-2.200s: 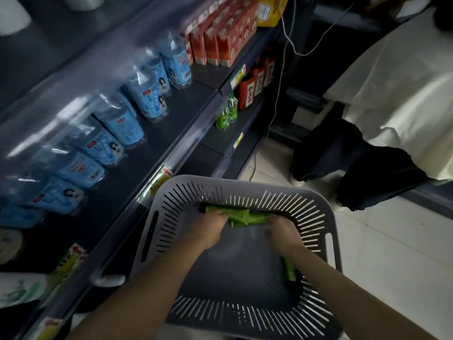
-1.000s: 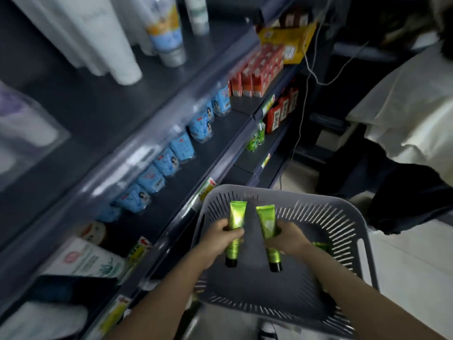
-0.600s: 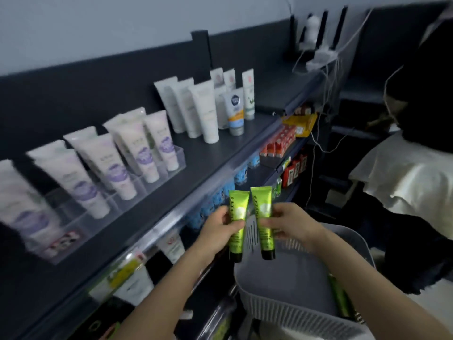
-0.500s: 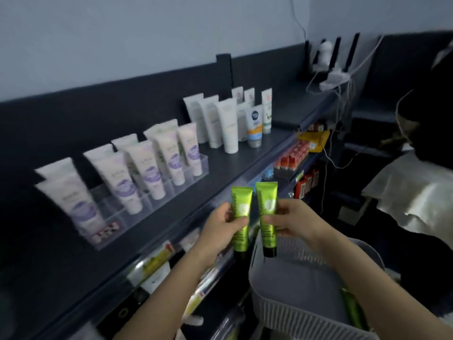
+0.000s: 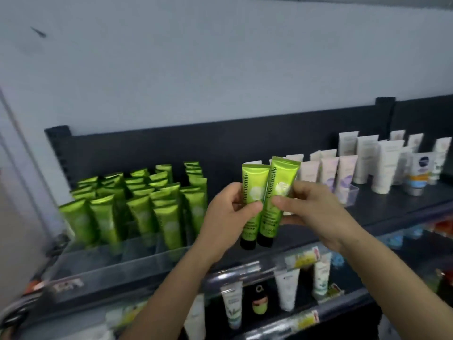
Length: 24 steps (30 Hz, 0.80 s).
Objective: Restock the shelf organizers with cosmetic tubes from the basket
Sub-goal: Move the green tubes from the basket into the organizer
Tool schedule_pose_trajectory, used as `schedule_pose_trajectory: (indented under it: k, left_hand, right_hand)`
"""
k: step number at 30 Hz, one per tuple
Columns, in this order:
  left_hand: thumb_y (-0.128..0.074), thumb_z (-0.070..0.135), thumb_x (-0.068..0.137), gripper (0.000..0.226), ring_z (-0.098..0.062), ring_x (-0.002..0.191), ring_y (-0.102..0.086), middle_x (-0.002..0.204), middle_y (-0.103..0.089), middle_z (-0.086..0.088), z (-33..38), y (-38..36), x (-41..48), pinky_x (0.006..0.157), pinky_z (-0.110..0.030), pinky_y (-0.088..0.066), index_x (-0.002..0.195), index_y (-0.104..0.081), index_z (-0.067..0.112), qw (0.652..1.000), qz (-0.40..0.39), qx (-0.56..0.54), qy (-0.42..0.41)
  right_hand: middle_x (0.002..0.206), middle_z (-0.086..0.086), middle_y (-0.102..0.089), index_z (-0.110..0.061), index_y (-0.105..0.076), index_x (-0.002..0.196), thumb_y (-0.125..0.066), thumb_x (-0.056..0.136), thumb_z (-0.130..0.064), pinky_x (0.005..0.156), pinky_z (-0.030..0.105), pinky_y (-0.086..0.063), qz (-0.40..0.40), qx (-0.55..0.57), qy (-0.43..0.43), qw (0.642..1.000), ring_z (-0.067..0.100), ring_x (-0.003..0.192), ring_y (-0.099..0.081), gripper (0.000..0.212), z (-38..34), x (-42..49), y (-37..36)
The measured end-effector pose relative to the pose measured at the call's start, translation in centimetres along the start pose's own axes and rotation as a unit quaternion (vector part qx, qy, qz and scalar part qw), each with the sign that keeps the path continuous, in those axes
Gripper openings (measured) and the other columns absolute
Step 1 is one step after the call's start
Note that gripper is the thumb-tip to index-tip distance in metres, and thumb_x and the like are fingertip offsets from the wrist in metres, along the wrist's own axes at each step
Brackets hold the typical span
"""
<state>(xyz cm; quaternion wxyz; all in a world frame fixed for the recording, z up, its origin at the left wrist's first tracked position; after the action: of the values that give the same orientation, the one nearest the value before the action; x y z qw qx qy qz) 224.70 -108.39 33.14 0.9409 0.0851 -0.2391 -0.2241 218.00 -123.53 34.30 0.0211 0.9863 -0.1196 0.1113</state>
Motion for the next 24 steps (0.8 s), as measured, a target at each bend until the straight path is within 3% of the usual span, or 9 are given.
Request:
schedule_pose_trajectory:
  k: [4,8,12,16,19,21,24]
  left_hand:
    - [-0.07,0.013,0.082,0.022,-0.01,0.092,-0.066,0.097,-0.07,0.005,1.1,7.1,-2.2,0.087,-0.042,-0.053,0.102,-0.064,0.02,0.995,0.082,0.063,-0.006]
    - [-0.073,0.012,0.08,0.022,-0.014,0.089,-0.067,0.094,-0.072,0.004,2.0,13.3,-4.6,0.085,-0.04,-0.054,0.098,-0.066,0.021,0.985,0.138,0.103,-0.009]
    - [-0.076,0.024,0.075,0.02,-0.019,0.086,-0.067,0.089,-0.072,0.002,1.5,18.7,-6.5,0.083,-0.045,-0.054,0.092,-0.067,0.023,0.968,0.212,0.137,0.014]
    - [-0.075,0.022,0.077,0.014,-0.017,0.081,-0.067,0.084,-0.071,0.003,-0.5,22.6,-7.4,0.08,-0.041,-0.054,0.088,-0.066,0.024,0.946,0.253,0.192,0.067]
    - [-0.074,0.029,0.075,0.022,-0.026,0.082,-0.065,0.084,-0.069,-0.006,-2.3,24.4,-7.6,0.079,-0.049,-0.054,0.088,-0.063,0.015,0.931,0.254,0.24,0.101]
    - [-0.075,0.029,0.074,0.027,-0.03,0.081,-0.063,0.084,-0.066,-0.011,-3.6,25.0,-7.6,0.077,-0.05,-0.053,0.086,-0.061,0.009,0.925,0.254,0.255,0.123]
    - [-0.077,0.022,0.074,0.024,-0.03,0.078,-0.062,0.08,-0.065,-0.011,-5.5,25.2,-8.1,0.075,-0.046,-0.052,0.084,-0.061,0.009,0.923,0.249,0.251,0.152]
  right_hand:
    - [0.081,0.007,-0.072,-0.002,-0.067,0.091,-0.064,0.082,0.002,0.061,0.024,-0.057,-0.043,0.026,0.044,0.998,0.014,0.072,-0.071,0.01,-1.0,1.3,-6.9]
    - [0.088,0.006,-0.074,-0.015,-0.068,0.092,-0.072,0.077,0.001,0.072,0.04,-0.06,-0.078,-0.006,0.105,0.991,0.026,0.083,-0.071,0.023,-2.0,2.0,-12.7]
    - [0.09,0.001,-0.071,-0.021,-0.062,0.098,-0.077,0.072,-0.005,0.077,0.041,-0.057,-0.093,-0.097,0.152,0.979,0.019,0.082,-0.068,0.034,-3.3,3.1,-17.7]
    - [0.09,0.002,-0.069,-0.017,-0.058,0.096,-0.077,0.07,-0.013,0.077,0.045,-0.055,-0.104,-0.155,0.161,0.969,0.021,0.082,-0.066,0.033,-3.3,4.6,-21.8]
    - [0.081,0.002,-0.065,-0.012,-0.054,0.081,-0.075,0.072,-0.02,0.063,0.035,-0.051,-0.097,-0.234,0.177,0.951,0.021,0.073,-0.061,0.025,-3.2,5.4,-24.1]
    - [0.07,0.0,-0.057,-0.013,-0.049,0.071,-0.072,0.077,-0.024,0.051,0.026,-0.039,-0.106,-0.301,0.188,0.929,0.016,0.064,-0.052,0.026,-3.1,5.7,-25.3]
    - [0.066,-0.004,-0.046,-0.013,-0.047,0.072,-0.069,0.081,-0.023,0.047,0.023,-0.031,-0.141,-0.369,0.182,0.9,0.013,0.06,-0.045,0.025,-2.1,5.9,-26.7]
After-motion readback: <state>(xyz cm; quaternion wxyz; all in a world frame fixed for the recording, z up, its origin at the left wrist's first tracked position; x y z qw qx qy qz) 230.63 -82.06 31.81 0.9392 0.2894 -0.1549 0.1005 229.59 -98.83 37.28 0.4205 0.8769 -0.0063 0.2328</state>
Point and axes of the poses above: each hand's wrist, its own x-axis towards the middle knuckle, its own y-axis out of the back of the hand, z = x × y, the point moved 3 cm from there along x, towards the middle knuckle
